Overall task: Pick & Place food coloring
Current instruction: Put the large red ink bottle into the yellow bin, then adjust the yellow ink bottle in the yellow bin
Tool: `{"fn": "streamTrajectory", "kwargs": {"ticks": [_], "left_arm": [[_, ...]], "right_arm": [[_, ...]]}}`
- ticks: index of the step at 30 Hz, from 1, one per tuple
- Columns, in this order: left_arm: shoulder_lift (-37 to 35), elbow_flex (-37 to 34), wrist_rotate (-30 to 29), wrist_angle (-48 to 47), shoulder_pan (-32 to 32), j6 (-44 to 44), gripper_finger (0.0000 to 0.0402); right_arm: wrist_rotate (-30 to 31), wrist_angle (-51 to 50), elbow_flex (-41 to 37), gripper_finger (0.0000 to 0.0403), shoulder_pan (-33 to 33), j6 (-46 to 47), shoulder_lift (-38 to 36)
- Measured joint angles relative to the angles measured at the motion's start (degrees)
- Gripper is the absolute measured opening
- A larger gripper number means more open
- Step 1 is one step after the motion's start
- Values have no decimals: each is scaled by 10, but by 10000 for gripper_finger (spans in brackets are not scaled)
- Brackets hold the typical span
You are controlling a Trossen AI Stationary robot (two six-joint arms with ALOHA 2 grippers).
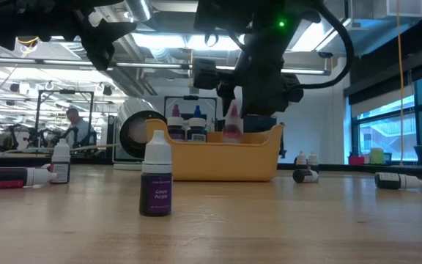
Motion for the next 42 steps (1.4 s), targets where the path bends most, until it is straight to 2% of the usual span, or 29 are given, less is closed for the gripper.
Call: {"fn": "streamTrajectory", "kwargs": {"ticks": [6,11,15,20,23,26,29,31,33,39,42], "left_arm": [[0,0,0,0,0,0,196],[0,0,0,0,0,0,196],[0,0,0,0,0,0,196],[0,0,0,0,0,0,196],[0,0,0,0,0,0,196],[0,0,4,-2,0,0,196],[0,0,4,-2,0,0,196],[0,0,4,-3,0,0,196],[0,0,4,-2,0,0,196],[0,0,5,-2,0,0,196],[0,0,5,-2,0,0,196]], "right_arm": [[0,14,0,189,0,0,0],[10,23,2,195,0,16,0],[15,9,19,196,3,90,-1],[10,-92,66,196,11,240,-11],[-68,-183,109,196,12,375,-22],[-209,-257,141,196,12,485,-40],[-349,-253,148,196,9,529,-57],[-412,-218,144,196,10,539,-57],[-442,-193,135,196,11,542,-55],[-451,-52,89,196,10,570,-49],[-456,-19,73,196,7,570,-50]]}}
